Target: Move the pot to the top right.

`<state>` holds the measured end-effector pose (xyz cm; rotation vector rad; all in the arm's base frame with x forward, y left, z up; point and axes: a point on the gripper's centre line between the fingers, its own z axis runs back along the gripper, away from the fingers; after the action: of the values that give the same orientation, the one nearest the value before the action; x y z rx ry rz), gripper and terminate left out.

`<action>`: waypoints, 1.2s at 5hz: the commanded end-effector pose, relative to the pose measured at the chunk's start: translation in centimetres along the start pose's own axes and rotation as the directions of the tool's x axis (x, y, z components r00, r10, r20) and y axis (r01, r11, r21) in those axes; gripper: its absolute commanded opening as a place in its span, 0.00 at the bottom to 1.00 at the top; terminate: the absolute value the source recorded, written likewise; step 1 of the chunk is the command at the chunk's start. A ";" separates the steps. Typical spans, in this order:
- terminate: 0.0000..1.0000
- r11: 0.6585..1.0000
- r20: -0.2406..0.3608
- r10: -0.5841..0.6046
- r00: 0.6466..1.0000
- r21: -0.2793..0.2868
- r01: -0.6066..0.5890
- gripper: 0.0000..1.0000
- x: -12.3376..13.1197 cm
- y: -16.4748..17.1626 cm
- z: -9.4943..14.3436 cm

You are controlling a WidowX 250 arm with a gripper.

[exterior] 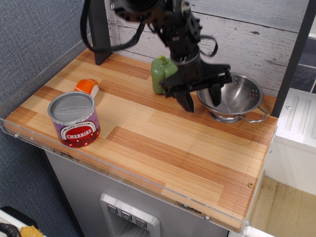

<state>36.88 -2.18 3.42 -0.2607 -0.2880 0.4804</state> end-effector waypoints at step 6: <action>0.00 0.906 -0.030 -0.301 0.953 0.301 0.296 1.00 -2.4 1.2 11.8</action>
<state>30.86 -0.45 11.97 0.0927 -0.2088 0.2242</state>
